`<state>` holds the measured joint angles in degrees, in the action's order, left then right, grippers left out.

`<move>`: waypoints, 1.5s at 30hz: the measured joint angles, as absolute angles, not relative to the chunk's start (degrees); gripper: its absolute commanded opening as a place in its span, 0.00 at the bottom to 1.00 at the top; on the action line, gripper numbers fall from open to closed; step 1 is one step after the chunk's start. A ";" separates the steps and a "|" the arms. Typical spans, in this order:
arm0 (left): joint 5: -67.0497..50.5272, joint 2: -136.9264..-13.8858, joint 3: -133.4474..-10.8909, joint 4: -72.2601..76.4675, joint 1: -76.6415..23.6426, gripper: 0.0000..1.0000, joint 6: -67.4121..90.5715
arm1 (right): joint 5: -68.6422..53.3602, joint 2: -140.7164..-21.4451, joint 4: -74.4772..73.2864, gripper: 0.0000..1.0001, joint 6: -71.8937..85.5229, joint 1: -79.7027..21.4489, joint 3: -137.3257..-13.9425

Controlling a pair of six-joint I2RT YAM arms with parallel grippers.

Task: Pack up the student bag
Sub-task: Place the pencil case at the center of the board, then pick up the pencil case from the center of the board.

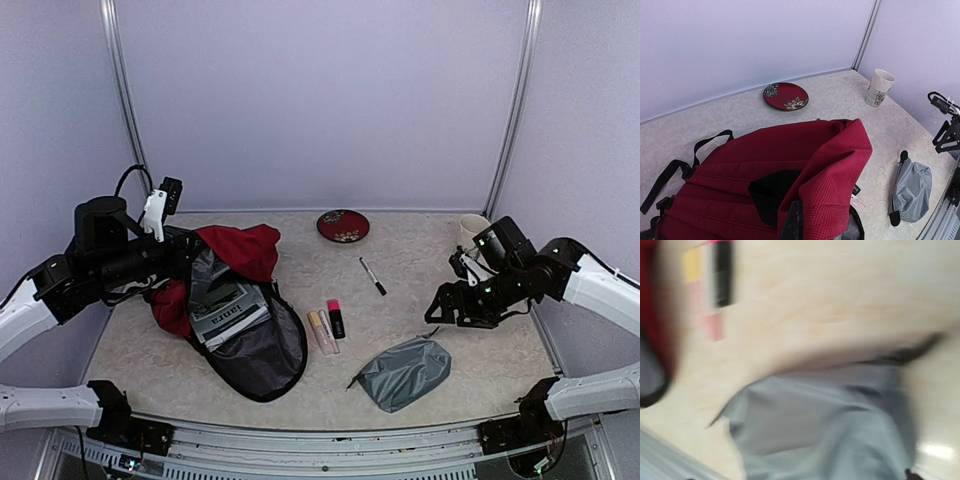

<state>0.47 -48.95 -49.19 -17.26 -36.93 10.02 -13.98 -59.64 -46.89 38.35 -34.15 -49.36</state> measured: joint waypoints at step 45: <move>-3.64 -50.48 -49.21 -18.83 -36.82 0.00 7.40 | -18.87 -107.39 -52.77 0.27 -40.29 -48.01 -68.62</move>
